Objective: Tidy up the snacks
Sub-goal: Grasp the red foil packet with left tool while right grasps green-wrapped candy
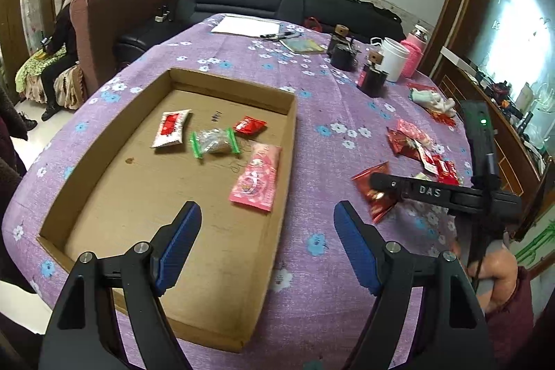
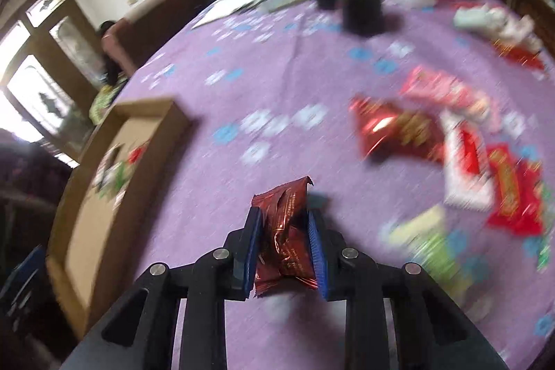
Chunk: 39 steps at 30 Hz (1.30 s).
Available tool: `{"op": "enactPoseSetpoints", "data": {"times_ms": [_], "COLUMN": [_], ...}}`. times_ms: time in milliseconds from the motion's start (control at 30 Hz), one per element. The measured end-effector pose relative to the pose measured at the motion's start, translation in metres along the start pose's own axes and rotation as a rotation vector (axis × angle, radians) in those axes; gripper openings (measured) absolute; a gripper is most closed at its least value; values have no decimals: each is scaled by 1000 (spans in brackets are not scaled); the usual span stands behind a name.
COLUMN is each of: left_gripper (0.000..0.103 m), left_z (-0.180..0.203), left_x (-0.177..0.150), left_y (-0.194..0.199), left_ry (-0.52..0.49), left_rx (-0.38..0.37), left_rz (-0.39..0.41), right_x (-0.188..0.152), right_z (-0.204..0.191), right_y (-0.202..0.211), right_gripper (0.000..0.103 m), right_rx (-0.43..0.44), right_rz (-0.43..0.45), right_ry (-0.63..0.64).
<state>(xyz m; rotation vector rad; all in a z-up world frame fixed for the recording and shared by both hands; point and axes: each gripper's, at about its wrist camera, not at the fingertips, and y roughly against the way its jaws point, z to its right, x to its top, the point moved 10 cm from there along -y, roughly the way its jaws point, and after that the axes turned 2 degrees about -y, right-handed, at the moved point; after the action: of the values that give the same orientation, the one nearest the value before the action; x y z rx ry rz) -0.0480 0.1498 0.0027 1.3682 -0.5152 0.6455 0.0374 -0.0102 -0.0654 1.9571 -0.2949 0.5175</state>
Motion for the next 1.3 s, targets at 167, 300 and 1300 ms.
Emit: {"op": "enactPoseSetpoints", "data": {"times_ms": [167, 300, 1300], "left_gripper": [79, 79, 36], "left_z": [7, 27, 127], "left_x": [-5, -10, -9], "left_y": [-1, -9, -118], "left_ry": [5, -22, -247], "left_rx": [-37, -84, -35], "left_rz": [-24, -55, -149], "right_x": [7, 11, -8], "right_z": [3, 46, 95], "right_y": [48, 91, 44], "right_gripper": [37, 45, 25], "right_rx": [62, -7, -216], "right_rz": [129, 254, 196], "right_ry": [-27, -76, 18]}}
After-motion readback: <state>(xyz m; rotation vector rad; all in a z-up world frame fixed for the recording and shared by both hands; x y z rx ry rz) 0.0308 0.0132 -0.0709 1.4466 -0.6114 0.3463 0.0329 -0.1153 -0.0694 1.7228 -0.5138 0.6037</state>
